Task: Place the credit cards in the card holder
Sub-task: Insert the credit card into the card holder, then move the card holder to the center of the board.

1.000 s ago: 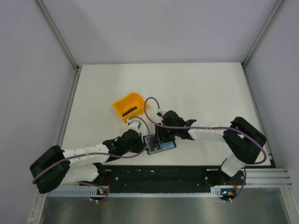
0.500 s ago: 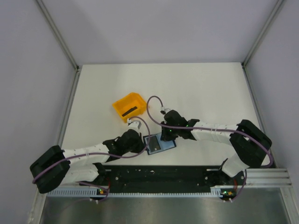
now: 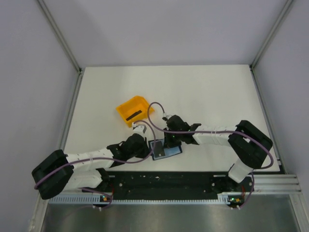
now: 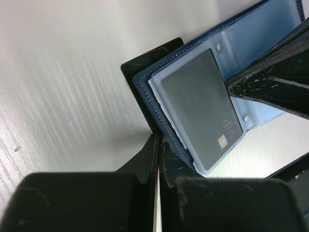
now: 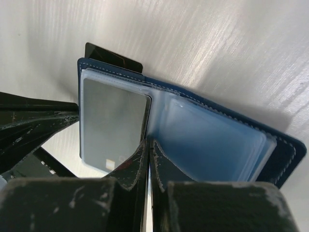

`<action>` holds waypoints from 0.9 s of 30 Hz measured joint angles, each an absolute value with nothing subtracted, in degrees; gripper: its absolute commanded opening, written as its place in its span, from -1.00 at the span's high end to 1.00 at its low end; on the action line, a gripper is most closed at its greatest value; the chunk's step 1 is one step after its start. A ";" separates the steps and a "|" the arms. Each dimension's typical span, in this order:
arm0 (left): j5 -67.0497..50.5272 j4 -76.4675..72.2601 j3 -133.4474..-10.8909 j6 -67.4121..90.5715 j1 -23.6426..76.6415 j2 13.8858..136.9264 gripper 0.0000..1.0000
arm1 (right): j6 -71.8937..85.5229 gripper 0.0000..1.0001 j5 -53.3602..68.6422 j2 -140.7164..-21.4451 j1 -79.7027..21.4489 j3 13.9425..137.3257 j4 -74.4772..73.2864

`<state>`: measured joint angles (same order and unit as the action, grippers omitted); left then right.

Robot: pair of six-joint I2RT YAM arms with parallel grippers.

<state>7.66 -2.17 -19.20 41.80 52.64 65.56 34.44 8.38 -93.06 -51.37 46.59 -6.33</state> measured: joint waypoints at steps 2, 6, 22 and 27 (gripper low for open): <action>7.70 -2.09 -19.35 41.76 52.64 65.67 1.00 | 34.46 1.00 9.37 -93.86 -51.53 46.59 -6.13; 7.94 -1.91 -19.40 41.58 52.64 65.65 1.00 | 34.22 1.00 10.26 -94.04 -51.51 46.57 -5.72; 7.18 -2.04 -19.38 41.60 52.64 65.65 1.00 | 35.46 -0.35 -4.01 -68.93 -48.73 39.11 -11.46; 7.09 -2.02 -19.38 41.60 52.64 65.65 1.00 | 36.23 -0.42 -2.24 -68.10 -42.39 32.84 -12.58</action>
